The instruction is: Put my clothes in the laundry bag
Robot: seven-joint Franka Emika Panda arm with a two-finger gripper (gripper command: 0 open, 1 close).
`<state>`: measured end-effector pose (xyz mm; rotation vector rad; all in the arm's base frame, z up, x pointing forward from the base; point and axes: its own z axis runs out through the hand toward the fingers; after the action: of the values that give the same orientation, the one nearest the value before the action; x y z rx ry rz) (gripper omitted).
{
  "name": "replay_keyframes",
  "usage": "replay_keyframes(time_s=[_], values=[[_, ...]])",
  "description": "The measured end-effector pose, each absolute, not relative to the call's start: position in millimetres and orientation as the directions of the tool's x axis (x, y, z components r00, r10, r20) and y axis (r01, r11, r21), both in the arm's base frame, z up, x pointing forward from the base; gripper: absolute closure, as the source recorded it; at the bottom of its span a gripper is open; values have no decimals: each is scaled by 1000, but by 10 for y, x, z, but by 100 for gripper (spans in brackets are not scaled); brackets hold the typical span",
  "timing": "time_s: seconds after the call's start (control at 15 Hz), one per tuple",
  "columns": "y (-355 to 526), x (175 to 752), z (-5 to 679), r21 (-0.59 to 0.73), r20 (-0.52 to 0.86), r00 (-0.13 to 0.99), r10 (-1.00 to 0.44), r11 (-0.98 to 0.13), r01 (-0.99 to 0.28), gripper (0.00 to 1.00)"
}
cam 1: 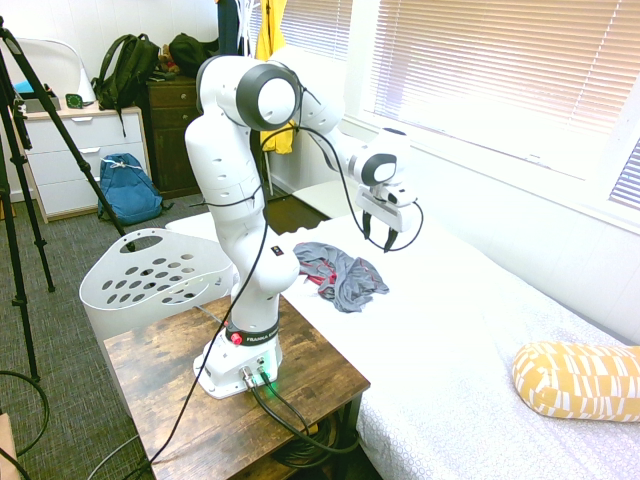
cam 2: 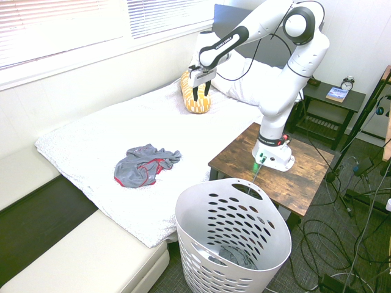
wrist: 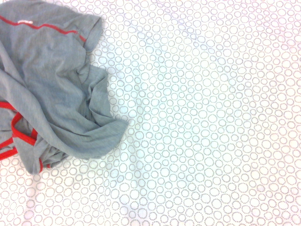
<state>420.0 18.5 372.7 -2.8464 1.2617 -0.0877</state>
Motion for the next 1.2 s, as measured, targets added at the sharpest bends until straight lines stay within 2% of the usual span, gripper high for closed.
replay_keyframes(time_s=[0.27, 0.53, 0.93, 1.2], values=[[320, 4317, 3712, -51, 53, 685, -727, -687, -725, 0], [982, 4733, 3463, -101, 71, 725, -686, -728, -679, 0], [1905, 5099, 2028, -146, 36, 785, -619, -780, -609, 0], [2168, 5232, 1261, -137, 1, 799, -601, -792, -595, 0]])
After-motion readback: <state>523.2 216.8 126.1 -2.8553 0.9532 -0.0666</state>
